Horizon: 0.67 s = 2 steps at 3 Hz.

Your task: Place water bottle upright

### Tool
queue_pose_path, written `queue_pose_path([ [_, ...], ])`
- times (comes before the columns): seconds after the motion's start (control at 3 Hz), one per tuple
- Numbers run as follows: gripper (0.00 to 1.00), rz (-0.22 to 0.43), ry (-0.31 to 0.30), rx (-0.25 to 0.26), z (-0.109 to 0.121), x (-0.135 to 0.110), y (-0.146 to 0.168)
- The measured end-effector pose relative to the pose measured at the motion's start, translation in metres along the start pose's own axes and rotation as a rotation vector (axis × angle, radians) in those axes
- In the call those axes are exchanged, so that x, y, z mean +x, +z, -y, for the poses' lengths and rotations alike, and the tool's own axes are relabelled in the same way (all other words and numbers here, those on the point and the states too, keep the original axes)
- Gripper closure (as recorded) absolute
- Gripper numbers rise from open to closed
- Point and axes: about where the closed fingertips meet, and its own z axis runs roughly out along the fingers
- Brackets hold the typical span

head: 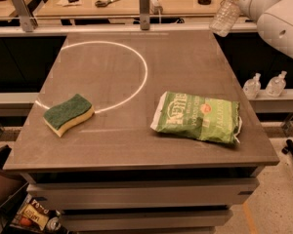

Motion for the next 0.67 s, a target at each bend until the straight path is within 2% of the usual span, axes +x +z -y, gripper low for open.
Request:
queue_pose_path([
  [0.33, 1.00, 0.041, -0.118, 0.009, -0.025, -0.023, -0.010],
  [0.67, 1.00, 0.063, -0.243, 0.008, -0.062, -0.026, -0.016],
])
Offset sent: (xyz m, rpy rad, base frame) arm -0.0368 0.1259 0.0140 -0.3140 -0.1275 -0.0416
